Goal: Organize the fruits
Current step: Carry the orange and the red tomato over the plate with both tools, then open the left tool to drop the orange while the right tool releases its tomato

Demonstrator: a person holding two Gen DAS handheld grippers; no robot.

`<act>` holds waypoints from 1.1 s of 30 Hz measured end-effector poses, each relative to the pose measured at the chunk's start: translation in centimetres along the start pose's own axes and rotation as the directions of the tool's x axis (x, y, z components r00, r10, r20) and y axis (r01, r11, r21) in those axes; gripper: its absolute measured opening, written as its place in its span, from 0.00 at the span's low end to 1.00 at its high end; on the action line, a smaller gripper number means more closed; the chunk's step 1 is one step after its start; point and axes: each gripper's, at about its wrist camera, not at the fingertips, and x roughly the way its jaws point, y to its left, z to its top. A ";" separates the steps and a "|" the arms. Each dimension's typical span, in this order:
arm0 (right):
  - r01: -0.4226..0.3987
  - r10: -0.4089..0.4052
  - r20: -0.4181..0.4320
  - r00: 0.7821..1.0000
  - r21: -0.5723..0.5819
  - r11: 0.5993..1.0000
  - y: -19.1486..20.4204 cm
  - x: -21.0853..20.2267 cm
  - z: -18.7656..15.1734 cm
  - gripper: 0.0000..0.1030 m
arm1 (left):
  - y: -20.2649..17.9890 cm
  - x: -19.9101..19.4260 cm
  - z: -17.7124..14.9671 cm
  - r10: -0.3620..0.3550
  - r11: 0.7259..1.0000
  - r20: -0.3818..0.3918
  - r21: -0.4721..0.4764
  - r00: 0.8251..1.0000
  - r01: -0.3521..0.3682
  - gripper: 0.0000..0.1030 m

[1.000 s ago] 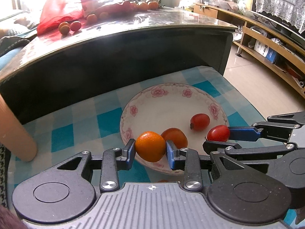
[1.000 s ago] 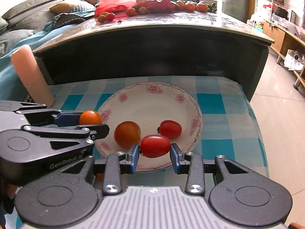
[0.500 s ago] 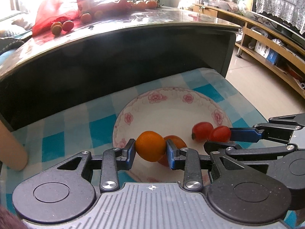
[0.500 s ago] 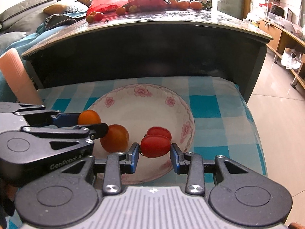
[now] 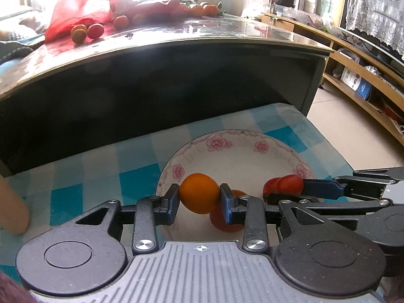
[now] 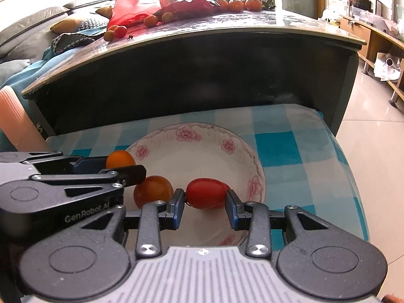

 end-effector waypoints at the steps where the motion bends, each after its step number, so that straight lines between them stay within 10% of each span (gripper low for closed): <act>1: 0.000 0.000 0.002 1.000 -0.002 1.000 0.0 0.0 0.1 0.49 | 0.1 0.1 0.1 -0.001 1.000 0.001 -0.002 1.000 0.001 0.40; 9: -0.015 0.016 0.005 1.000 -0.091 0.996 1.2 -0.1 -0.7 0.50 | 0.4 0.4 0.2 -0.048 0.999 0.005 -0.023 0.999 0.048 0.62; 33: -0.004 0.005 0.040 0.999 -0.047 0.999 0.4 -4.5 -1.0 0.52 | 0.5 -4.7 -0.1 0.064 0.998 0.011 0.006 0.998 -0.064 0.64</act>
